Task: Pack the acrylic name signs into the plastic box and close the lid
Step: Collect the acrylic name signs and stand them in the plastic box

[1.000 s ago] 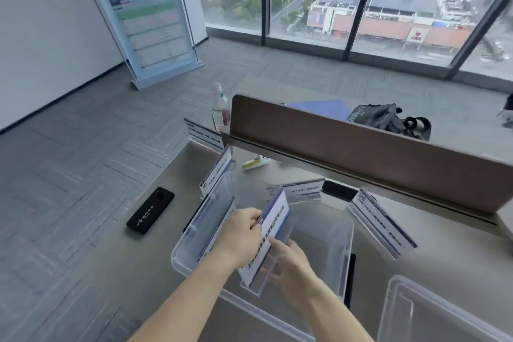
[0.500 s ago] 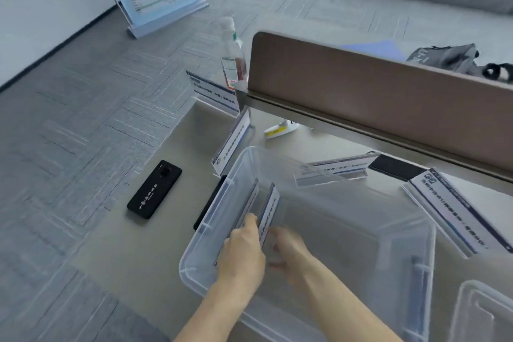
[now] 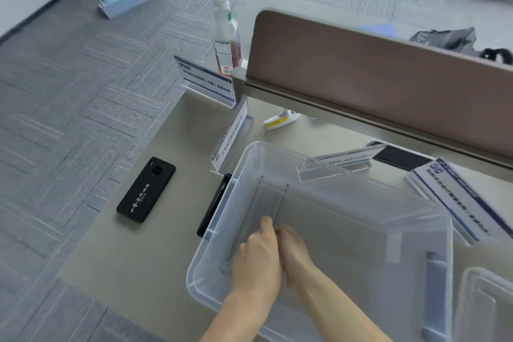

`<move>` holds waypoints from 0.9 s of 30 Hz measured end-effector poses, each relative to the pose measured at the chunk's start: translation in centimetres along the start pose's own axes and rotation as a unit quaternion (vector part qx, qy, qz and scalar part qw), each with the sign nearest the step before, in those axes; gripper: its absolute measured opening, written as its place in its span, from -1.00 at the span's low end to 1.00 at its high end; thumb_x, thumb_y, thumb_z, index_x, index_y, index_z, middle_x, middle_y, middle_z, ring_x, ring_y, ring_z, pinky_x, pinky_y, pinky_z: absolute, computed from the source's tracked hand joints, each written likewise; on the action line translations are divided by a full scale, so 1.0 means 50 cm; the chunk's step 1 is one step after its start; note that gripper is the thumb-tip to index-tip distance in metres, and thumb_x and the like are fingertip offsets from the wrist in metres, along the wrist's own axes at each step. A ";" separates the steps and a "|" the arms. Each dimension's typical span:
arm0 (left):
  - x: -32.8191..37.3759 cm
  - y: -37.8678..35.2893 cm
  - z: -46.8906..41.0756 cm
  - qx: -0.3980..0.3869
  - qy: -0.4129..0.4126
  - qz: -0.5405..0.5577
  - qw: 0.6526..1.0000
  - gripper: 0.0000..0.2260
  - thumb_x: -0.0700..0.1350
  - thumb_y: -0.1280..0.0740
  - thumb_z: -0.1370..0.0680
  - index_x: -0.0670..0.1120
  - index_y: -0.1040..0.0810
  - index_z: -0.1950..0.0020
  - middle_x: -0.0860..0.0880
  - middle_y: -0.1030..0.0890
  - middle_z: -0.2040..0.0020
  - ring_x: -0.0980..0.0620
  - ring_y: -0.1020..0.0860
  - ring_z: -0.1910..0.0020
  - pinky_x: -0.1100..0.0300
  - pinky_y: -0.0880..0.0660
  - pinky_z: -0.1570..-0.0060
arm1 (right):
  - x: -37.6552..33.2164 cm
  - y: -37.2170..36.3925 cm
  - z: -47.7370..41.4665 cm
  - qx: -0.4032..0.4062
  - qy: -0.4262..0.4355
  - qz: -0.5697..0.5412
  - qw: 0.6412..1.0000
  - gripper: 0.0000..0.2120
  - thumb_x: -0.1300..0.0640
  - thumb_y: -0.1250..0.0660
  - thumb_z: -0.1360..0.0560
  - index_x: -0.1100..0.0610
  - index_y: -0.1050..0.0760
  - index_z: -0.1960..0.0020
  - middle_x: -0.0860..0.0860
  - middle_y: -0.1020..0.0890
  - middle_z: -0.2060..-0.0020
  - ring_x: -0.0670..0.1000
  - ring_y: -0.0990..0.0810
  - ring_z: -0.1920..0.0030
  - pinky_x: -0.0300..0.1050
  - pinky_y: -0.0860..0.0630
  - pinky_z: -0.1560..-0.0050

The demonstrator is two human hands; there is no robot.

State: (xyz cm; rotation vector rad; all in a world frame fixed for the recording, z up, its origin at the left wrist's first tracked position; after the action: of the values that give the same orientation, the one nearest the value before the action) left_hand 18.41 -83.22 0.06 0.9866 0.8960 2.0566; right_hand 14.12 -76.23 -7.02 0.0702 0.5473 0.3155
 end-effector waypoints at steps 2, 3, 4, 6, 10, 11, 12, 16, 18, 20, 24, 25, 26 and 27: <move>-0.004 0.005 -0.007 0.002 0.002 0.005 1.000 -0.68 -0.29 -0.15 -0.61 -0.06 -0.31 -0.34 -0.11 -0.65 -0.14 -0.21 -0.64 -0.15 -0.05 -0.53 -0.02 | -0.001 -0.006 -0.005 0.002 0.002 -0.013 1.000 -0.73 0.26 -0.15 -0.56 0.07 -0.34 0.30 -0.01 -0.45 0.40 -0.03 -0.42 0.38 -0.17 -0.30 0.39; -0.007 0.007 -0.011 0.004 0.005 0.004 1.000 -0.70 -0.29 -0.15 -0.62 -0.06 -0.32 -0.33 -0.11 -0.66 -0.13 -0.21 -0.64 -0.14 -0.06 -0.54 -0.02 | -0.001 -0.011 -0.007 -0.002 -0.001 -0.020 1.000 -0.74 0.24 -0.15 -0.56 0.06 -0.35 0.29 -0.01 -0.46 0.40 -0.02 -0.43 0.37 -0.16 -0.31 0.37; -0.011 0.009 -0.014 0.006 0.006 0.007 1.000 -0.71 -0.28 -0.16 -0.61 -0.06 -0.32 -0.31 -0.11 -0.66 -0.12 -0.22 -0.64 -0.13 -0.06 -0.55 -0.02 | -0.002 -0.016 -0.007 -0.009 -0.001 -0.026 1.000 -0.76 0.23 -0.16 -0.56 0.06 -0.35 0.28 0.00 -0.46 0.39 -0.01 -0.44 0.36 -0.16 -0.31 0.37; -0.013 0.011 -0.019 0.004 0.008 0.010 1.000 -0.71 -0.28 -0.16 -0.60 -0.06 -0.32 -0.30 -0.11 -0.66 -0.11 -0.22 -0.64 -0.12 -0.06 -0.55 0.00 | 0.000 -0.024 -0.015 -0.018 0.001 -0.034 0.999 -0.78 0.22 -0.16 -0.55 0.06 -0.35 0.27 0.00 -0.46 0.37 0.00 -0.43 0.36 -0.17 -0.30 0.39; -0.014 0.010 -0.022 -0.008 0.011 -0.001 1.000 -0.70 -0.28 -0.17 -0.60 -0.07 -0.31 -0.31 -0.11 -0.66 -0.11 -0.22 -0.64 -0.11 -0.03 -0.52 0.02 | 0.007 -0.028 -0.020 -0.013 0.000 -0.051 0.999 -0.81 0.20 -0.18 -0.53 0.05 -0.35 0.26 0.02 -0.45 0.38 0.02 -0.42 0.36 -0.18 -0.29 0.40; -0.016 0.010 -0.024 -0.007 0.010 -0.001 1.000 -0.70 -0.28 -0.16 -0.60 -0.07 -0.31 -0.31 -0.12 -0.66 -0.11 -0.22 -0.65 -0.12 -0.03 -0.53 0.02 | 0.009 -0.029 -0.018 -0.016 -0.002 -0.054 0.998 -0.82 0.20 -0.18 -0.52 0.05 -0.36 0.25 0.03 -0.46 0.37 0.02 -0.44 0.35 -0.18 -0.30 0.40; -0.017 0.011 -0.025 -0.005 0.008 -0.002 1.000 -0.70 -0.28 -0.16 -0.61 -0.07 -0.31 -0.32 -0.12 -0.66 -0.12 -0.22 -0.65 -0.12 -0.03 -0.53 0.01 | 0.011 -0.032 -0.017 -0.018 -0.003 -0.058 0.998 -0.83 0.20 -0.18 -0.52 0.05 -0.37 0.23 0.03 -0.48 0.36 0.03 -0.45 0.34 -0.17 -0.31 0.40; -0.020 0.016 -0.017 -0.015 -0.002 -0.004 1.000 -0.64 -0.25 -0.17 -0.61 -0.06 -0.28 -0.41 -0.11 -0.65 -0.17 -0.19 -0.64 -0.14 -0.03 -0.57 -0.03 | 0.004 -0.031 -0.002 -0.031 0.005 -0.057 0.998 -0.89 0.19 -0.17 -0.54 0.05 -0.41 0.14 0.08 -0.56 0.23 0.04 -0.53 0.25 -0.17 -0.40 0.33; -0.014 0.033 -0.010 -0.007 -0.020 -0.027 0.999 -0.53 -0.17 -0.22 -0.63 -0.06 -0.21 -0.52 -0.09 -0.57 -0.32 -0.16 -0.60 -0.24 -0.03 -0.56 -0.11 | -0.011 -0.020 0.020 -0.021 0.031 -0.046 0.998 -0.83 0.18 -0.19 -0.56 0.13 -0.48 -0.12 0.12 -0.65 0.00 0.05 -0.60 0.11 -0.14 -0.50 0.17; 0.013 0.064 0.001 0.039 -0.063 -0.030 0.997 -0.49 -0.10 -0.23 -0.65 -0.05 -0.17 -0.58 -0.05 -0.42 -0.49 -0.11 -0.52 -0.35 0.01 -0.50 -0.15 | -0.034 0.019 0.060 0.028 0.070 -0.036 0.996 -0.53 0.17 -0.21 -0.55 0.18 -0.36 -0.45 0.17 -0.60 -0.26 0.11 -0.61 -0.16 -0.08 -0.51 -0.12; 0.166 0.154 0.035 0.101 -0.199 0.166 0.961 -0.51 -0.12 -0.30 -0.61 -0.02 -0.34 -0.54 -0.03 -0.48 -0.44 -0.04 -0.49 -0.39 0.06 -0.48 -0.29 | -0.136 0.173 0.206 0.091 0.217 -0.092 0.968 -0.63 0.16 -0.18 -0.63 0.01 -0.35 -0.43 -0.05 -0.52 -0.27 -0.09 -0.53 -0.20 -0.27 -0.49 -0.16; 0.220 0.176 0.041 0.102 -0.232 0.210 0.944 -0.53 -0.12 -0.32 -0.60 -0.02 -0.37 -0.52 -0.02 -0.52 -0.39 -0.01 -0.51 -0.37 0.08 -0.47 -0.31 | -0.165 0.226 0.244 0.110 0.261 -0.118 0.952 -0.65 0.16 -0.18 -0.65 -0.01 -0.36 -0.42 -0.05 -0.52 -0.28 -0.12 -0.52 -0.20 -0.30 -0.47 -0.16; 0.277 0.195 0.046 0.101 -0.266 0.245 0.927 -0.54 -0.10 -0.32 -0.59 -0.02 -0.40 -0.49 0.00 -0.54 -0.36 0.02 -0.52 -0.35 0.07 -0.48 -0.32 | -0.188 0.282 0.281 0.131 0.305 -0.141 0.933 -0.67 0.15 -0.19 -0.65 -0.03 -0.39 -0.39 -0.04 -0.53 -0.29 -0.11 -0.53 -0.23 -0.23 -0.49 -0.22; 0.334 0.213 0.055 0.097 -0.297 0.272 0.910 -0.55 -0.07 -0.32 -0.58 -0.01 -0.41 -0.48 0.02 -0.55 -0.36 0.06 -0.53 -0.33 0.07 -0.51 -0.31 | -0.204 0.336 0.318 0.155 0.341 -0.157 0.914 -0.69 0.15 -0.21 -0.65 -0.04 -0.41 -0.37 -0.03 -0.54 -0.28 -0.08 -0.54 -0.24 -0.10 -0.50 -0.29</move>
State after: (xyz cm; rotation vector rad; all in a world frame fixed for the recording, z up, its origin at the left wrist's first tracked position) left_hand 9.68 -74.85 15.99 2.0168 0.5311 1.9010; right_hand 9.53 -63.18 14.15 0.1794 1.2884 -0.0798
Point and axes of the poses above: each hand's wrist, its own z-axis away from the middle knuckle, its own y-axis out of the back of the hand, x = y × z, the point moved 2 cm from there along -z, towards the middle knuckle
